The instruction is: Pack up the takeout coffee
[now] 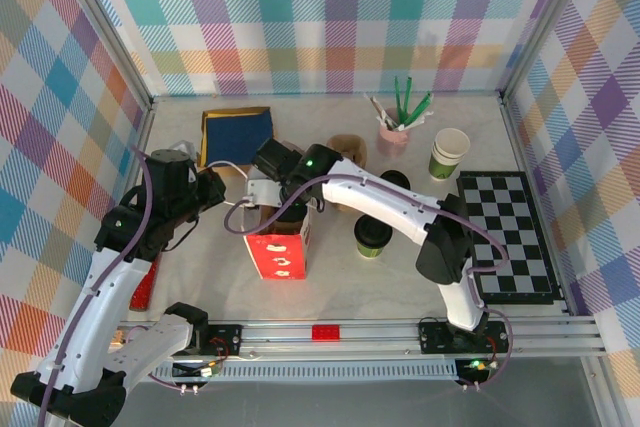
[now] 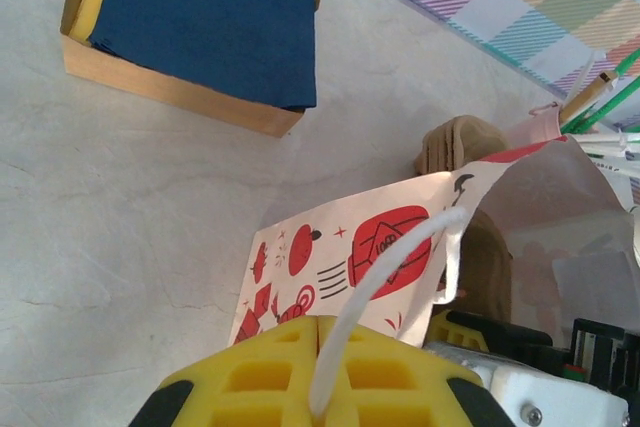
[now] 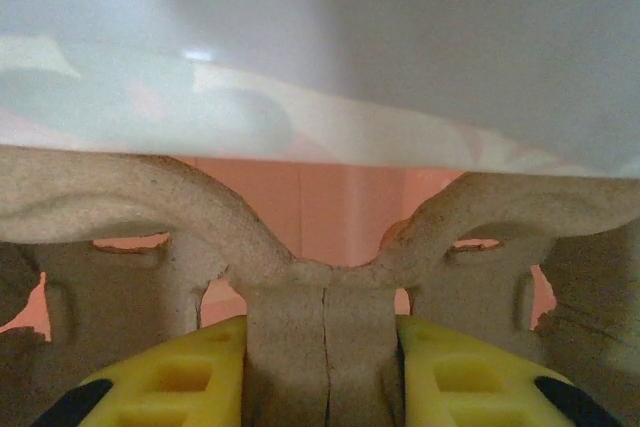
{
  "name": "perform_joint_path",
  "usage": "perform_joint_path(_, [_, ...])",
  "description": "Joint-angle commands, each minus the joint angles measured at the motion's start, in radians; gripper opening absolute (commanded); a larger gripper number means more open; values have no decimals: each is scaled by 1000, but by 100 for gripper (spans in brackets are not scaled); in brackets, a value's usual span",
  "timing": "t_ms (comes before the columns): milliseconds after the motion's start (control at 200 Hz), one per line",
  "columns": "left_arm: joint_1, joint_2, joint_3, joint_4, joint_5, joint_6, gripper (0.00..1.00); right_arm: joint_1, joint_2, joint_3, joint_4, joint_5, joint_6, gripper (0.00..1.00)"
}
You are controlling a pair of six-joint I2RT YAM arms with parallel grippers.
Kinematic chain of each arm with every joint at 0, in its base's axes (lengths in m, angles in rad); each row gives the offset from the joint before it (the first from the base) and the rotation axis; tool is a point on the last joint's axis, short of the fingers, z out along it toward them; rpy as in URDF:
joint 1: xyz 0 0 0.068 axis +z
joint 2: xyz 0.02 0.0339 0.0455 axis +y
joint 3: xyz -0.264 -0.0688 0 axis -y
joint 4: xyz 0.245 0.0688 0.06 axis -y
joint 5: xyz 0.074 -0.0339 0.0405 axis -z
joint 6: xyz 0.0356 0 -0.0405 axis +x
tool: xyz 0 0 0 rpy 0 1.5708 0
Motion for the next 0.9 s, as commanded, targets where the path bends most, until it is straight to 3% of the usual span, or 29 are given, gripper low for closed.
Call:
perform_joint_path(0, [19,-18,0,-30,-50,20,1,6,-65,-42,46,23,27,23])
perform_joint_path(575, [27,-30,40,23,64,2,0,6,-42,-77,62,34,55,27])
perform_joint_path(895, [27,-25,59,18,57,3,0,8,-47,-74,51,41,55,29])
